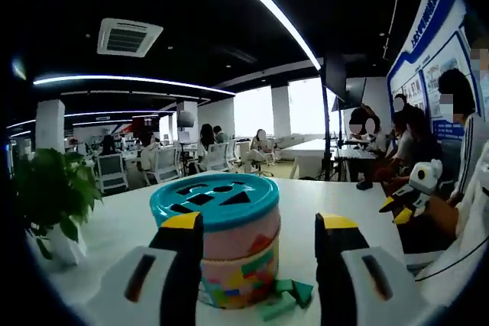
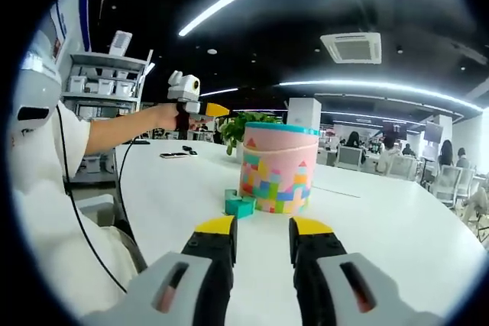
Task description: Arrange the toys in the designated storage area by placing each visible toy with the group until no toy remains scattered across the table.
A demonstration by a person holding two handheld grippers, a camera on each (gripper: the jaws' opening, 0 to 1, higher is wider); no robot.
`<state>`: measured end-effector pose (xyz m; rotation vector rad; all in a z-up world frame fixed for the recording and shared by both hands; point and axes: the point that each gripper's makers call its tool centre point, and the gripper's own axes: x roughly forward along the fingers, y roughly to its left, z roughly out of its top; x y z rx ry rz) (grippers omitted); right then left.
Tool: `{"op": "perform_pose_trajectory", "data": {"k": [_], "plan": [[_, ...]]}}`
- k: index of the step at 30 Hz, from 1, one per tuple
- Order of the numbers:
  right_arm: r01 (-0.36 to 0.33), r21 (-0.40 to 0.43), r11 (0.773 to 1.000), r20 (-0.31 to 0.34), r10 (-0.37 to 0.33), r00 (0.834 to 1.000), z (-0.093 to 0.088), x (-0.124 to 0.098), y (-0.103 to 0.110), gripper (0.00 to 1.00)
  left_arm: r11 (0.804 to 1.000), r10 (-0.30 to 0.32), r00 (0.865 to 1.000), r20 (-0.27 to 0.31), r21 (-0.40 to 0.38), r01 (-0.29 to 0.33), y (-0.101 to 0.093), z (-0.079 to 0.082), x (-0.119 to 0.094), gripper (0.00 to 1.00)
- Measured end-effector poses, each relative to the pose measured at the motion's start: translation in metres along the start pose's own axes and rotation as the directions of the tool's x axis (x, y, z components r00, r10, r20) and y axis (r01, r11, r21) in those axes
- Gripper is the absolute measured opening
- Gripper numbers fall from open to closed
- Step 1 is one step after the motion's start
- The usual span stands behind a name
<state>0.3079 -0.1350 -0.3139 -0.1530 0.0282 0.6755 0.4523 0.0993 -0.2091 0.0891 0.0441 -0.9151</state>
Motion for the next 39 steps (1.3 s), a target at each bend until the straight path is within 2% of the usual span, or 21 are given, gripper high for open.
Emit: {"op": "perform_pose_trajectory", "data": {"k": [4, 8, 10, 11, 13, 14, 16, 20, 24, 27, 28, 29, 31, 34, 36, 39], "plan": [[0.001, -0.010, 1.000, -0.001, -0.001, 1.000, 0.001, 0.000, 0.000, 0.27, 1.000, -0.019, 1.000, -0.017, 0.021, 0.019, -0.010, -0.011, -0.008, 0.58], [0.012, -0.025, 1.000, -0.007, -0.012, 1.000, 0.001, -0.002, -0.003, 0.26, 1.000, -0.023, 1.000, -0.019, 0.004, 0.023, -0.017, -0.022, -0.012, 0.54], [0.015, -0.026, 1.000, -0.008, -0.015, 1.000, 0.000, -0.003, -0.004, 0.26, 0.997, -0.036, 0.998, -0.048, 0.073, 0.039, -0.022, -0.031, -0.015, 0.48], [0.019, -0.021, 1.000, -0.007, -0.020, 1.000, 0.000, -0.004, -0.006, 0.26, 0.991, -0.044, 0.996, -0.083, 0.125, 0.054, -0.027, -0.040, -0.017, 0.44], [0.023, -0.020, 1.000, -0.009, -0.023, 1.000, -0.001, -0.004, -0.007, 0.26, 0.989, -0.048, 0.994, -0.099, 0.134, 0.061, -0.031, -0.051, -0.019, 0.40], [0.024, -0.020, 1.000, -0.010, -0.025, 1.000, -0.001, -0.004, -0.007, 0.26, 0.986, -0.069, 0.991, -0.115, 0.142, 0.085, -0.035, -0.057, -0.019, 0.38], [0.023, -0.021, 1.000, -0.014, -0.023, 1.000, -0.002, -0.004, -0.007, 0.26, 0.987, -0.076, 0.991, -0.108, 0.133, 0.090, -0.036, -0.065, -0.019, 0.34], [0.021, -0.030, 0.999, -0.013, -0.021, 1.000, 0.001, -0.004, -0.006, 0.26, 0.987, -0.109, 0.987, -0.120, 0.109, 0.122, -0.043, -0.075, -0.018, 0.35], [0.020, -0.033, 0.999, -0.016, -0.020, 1.000, 0.000, -0.004, -0.007, 0.25, 0.980, -0.120, 0.983, -0.137, 0.143, 0.140, -0.049, -0.083, -0.018, 0.35], [0.016, -0.032, 0.999, -0.022, -0.017, 1.000, -0.002, -0.003, -0.006, 0.25, 0.967, -0.074, 0.976, -0.204, 0.224, 0.120, -0.044, -0.097, -0.017, 0.35], [0.012, -0.033, 0.999, -0.026, -0.013, 1.000, -0.004, -0.003, -0.005, 0.25, 0.961, -0.042, 0.970, -0.241, 0.256, 0.105, -0.041, -0.105, -0.016, 0.35], [0.010, -0.033, 0.999, -0.029, -0.011, 1.000, -0.005, -0.003, -0.004, 0.25, 0.963, -0.021, 0.965, -0.261, 0.254, 0.090, -0.040, -0.110, -0.014, 0.35], [0.006, -0.034, 0.999, -0.033, -0.007, 0.999, -0.006, -0.002, -0.003, 0.25, 0.963, -0.029, 0.961, -0.275, 0.250, 0.100, -0.043, -0.119, -0.008, 0.35], [0.003, -0.035, 0.999, -0.032, -0.005, 0.999, -0.006, -0.002, -0.002, 0.25, 0.969, -0.031, 0.966, -0.258, 0.231, 0.093, -0.046, -0.123, -0.004, 0.35], [0.003, -0.036, 0.999, -0.030, -0.005, 1.000, -0.005, -0.002, -0.002, 0.25, 0.978, -0.030, 0.975, -0.222, 0.197, 0.075, -0.049, -0.124, 0.000, 0.34], [0.006, -0.036, 0.999, -0.028, -0.007, 1.000, -0.004, -0.002, -0.003, 0.25, 0.981, -0.033, 0.978, -0.205, 0.179, 0.071, -0.054, -0.128, 0.003, 0.33]]}}
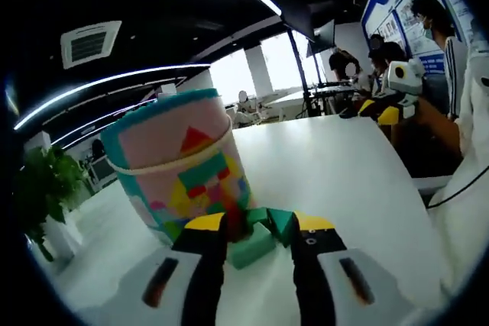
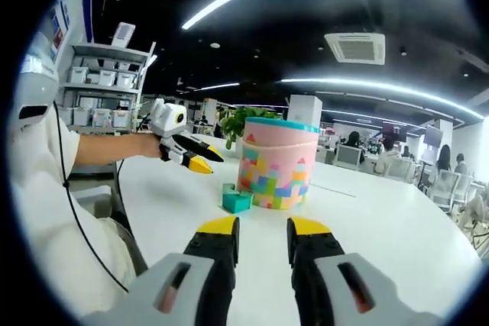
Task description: Arrange the toys in the designated storage area by placing each visible toy with the group until no toy remains scattered across the table.
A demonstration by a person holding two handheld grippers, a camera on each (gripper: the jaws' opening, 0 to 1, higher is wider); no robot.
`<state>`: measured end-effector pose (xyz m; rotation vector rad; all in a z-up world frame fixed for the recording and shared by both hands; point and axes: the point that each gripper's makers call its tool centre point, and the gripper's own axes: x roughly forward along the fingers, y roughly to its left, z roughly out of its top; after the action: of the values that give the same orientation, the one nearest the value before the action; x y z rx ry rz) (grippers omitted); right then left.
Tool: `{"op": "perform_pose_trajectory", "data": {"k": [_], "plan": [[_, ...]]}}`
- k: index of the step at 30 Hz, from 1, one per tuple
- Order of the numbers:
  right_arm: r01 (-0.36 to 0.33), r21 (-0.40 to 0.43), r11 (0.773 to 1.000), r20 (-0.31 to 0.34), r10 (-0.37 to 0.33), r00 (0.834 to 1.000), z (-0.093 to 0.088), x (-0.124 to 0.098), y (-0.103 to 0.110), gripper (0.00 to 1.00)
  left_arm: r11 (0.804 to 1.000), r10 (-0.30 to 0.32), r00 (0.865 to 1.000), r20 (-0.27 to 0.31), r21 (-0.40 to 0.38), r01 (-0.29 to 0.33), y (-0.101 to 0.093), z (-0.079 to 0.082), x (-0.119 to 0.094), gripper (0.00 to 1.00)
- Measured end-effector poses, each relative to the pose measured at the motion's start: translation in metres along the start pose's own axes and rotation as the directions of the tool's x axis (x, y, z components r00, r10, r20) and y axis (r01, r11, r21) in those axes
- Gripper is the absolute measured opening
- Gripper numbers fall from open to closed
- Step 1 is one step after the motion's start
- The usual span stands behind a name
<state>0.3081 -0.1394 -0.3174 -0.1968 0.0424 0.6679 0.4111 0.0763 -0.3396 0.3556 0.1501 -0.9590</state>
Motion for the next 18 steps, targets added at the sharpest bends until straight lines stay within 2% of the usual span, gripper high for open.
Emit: {"op": "perform_pose_trajectory", "data": {"k": [2, 3, 8, 11, 12, 15, 18], "plan": [[0.000, 0.001, 1.000, 0.000, 0.000, 1.000, 0.000, 0.000, 0.000, 0.25, 0.999, -0.004, 1.000, -0.027, -0.042, 0.003, -0.006, -0.007, 0.003, 0.31], [0.000, 0.001, 1.000, 0.000, 0.000, 1.000, 0.000, 0.000, 0.000, 0.25, 0.998, 0.026, 0.998, -0.055, -0.062, -0.030, -0.005, -0.013, 0.004, 0.29], [-0.006, 0.000, 1.000, -0.015, 0.006, 1.000, -0.005, 0.003, 0.004, 0.25, 0.996, 0.051, 0.998, -0.044, -0.065, -0.054, -0.020, -0.018, 0.016, 0.29], [-0.013, -0.009, 1.000, -0.015, 0.013, 1.000, -0.003, 0.003, 0.006, 0.25, 0.993, 0.103, 0.993, -0.058, -0.048, -0.106, -0.016, -0.022, 0.021, 0.29], [-0.013, -0.011, 1.000, -0.014, 0.013, 1.000, -0.002, 0.003, 0.006, 0.25, 0.989, 0.133, 0.990, -0.049, -0.066, -0.136, -0.011, -0.022, 0.022, 0.29], [-0.008, -0.007, 1.000, -0.001, 0.008, 1.000, 0.001, 0.002, 0.004, 0.25, 0.978, 0.152, 0.988, -0.040, -0.137, -0.156, -0.006, -0.023, 0.024, 0.29], [-0.004, 0.003, 1.000, -0.003, 0.004, 1.000, -0.003, 0.001, 0.001, 0.25, 0.976, 0.164, 0.985, -0.046, -0.135, -0.169, -0.006, -0.026, 0.027, 0.30]]}}
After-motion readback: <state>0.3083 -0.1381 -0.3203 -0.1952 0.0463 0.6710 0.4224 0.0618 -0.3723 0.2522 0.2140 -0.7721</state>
